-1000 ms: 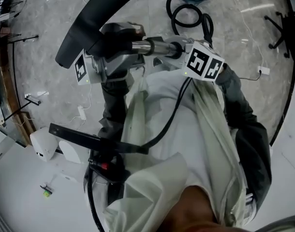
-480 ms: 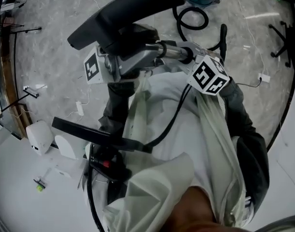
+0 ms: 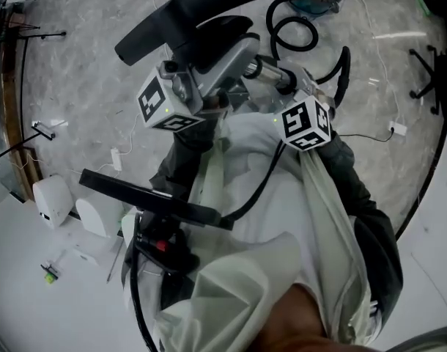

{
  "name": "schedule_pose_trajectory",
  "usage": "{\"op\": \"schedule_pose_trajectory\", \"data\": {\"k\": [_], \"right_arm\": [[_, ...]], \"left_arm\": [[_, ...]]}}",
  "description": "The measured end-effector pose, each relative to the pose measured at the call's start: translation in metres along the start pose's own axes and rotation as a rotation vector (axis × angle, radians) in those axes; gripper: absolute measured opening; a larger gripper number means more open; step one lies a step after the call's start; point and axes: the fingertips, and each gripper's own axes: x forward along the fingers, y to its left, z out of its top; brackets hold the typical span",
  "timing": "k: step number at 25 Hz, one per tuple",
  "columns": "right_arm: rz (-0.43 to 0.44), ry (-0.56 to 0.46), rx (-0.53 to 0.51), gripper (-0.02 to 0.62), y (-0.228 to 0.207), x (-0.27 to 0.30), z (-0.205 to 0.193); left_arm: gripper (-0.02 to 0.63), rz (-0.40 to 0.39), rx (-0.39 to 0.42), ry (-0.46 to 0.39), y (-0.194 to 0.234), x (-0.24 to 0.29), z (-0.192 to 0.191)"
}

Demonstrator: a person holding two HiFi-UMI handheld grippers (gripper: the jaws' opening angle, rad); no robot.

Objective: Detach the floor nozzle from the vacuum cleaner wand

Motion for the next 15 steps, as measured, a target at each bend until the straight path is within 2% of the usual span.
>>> {"op": "schedule_pose_trajectory", "data": {"k": [2, 4, 6, 9, 10, 11, 12, 13, 15], "right_arm": [[0.006, -0.005, 0.004, 0.037, 0.003, 0.001, 0.000], [0.083, -0.030, -0.009, 0.037, 0.011, 0.000, 0.001], [0.210, -0.063, -0.035, 0.038, 0.021, -0.003, 0.001], [0.423, -0.070, -0.067, 0.041, 0.037, -0.014, -0.005], [0.476, -0.081, -0.070, 0.043, 0.042, -0.018, -0.006], [0.500, -0.092, -0.065, 0.043, 0.045, -0.020, -0.005], [0.490, -0.095, -0.055, 0.043, 0.044, -0.019, -0.006], [0.451, -0.090, -0.041, 0.043, 0.040, -0.015, -0.006], [0.319, -0.060, -0.013, 0.038, 0.028, -0.005, -0.008]], "left_arm": [[0.084, 0.061, -0.006, 0.016, 0.005, 0.000, -0.002], [0.086, 0.015, -0.014, 0.024, -0.002, -0.001, -0.003], [0.086, -0.105, -0.035, 0.027, -0.014, -0.005, -0.005], [0.084, -0.334, -0.058, 0.029, -0.041, -0.013, -0.008], [0.084, -0.389, -0.057, 0.029, -0.048, -0.015, -0.010], [0.084, -0.410, -0.055, 0.027, -0.052, -0.015, -0.011], [0.083, -0.390, -0.050, 0.022, -0.050, -0.013, -0.011], [0.083, -0.335, -0.042, 0.015, -0.042, -0.010, -0.012], [0.084, -0.179, -0.022, 0.003, -0.022, -0.004, -0.011]]}}
